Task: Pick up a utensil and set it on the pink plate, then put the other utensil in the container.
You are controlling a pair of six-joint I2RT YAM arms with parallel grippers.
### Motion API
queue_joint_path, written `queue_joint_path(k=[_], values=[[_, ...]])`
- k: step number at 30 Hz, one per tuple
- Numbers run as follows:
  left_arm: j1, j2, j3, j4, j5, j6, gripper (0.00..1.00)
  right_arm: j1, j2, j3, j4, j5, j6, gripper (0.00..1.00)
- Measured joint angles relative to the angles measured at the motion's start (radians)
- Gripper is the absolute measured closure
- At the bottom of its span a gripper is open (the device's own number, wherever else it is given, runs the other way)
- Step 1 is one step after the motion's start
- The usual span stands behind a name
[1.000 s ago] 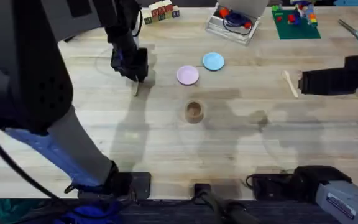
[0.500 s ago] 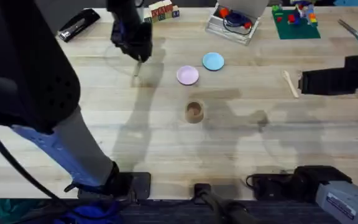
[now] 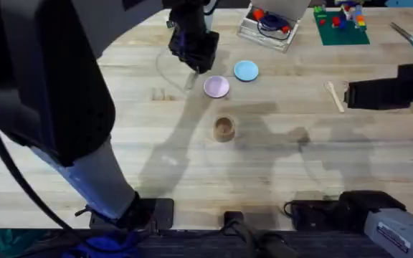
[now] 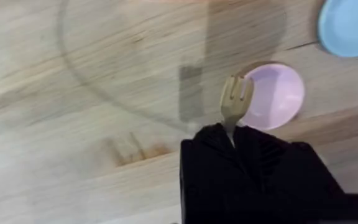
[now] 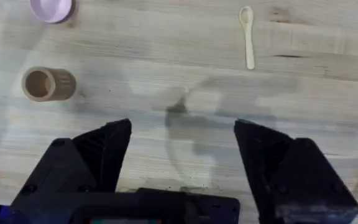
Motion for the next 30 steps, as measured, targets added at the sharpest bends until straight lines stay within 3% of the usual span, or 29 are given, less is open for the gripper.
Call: queue_joint_path(k=[10,30], values=[[-0.026,0.000,0.000,0.058,0.112,0.001,0.957,0.000,0.000,0.000,0.000,0.000,0.000,0.004],[-0.073,0.012,0.000,0.100,0.134,0.001,0.958,0.000,0.000,0.000,0.000,0.000,0.000,0.005]])
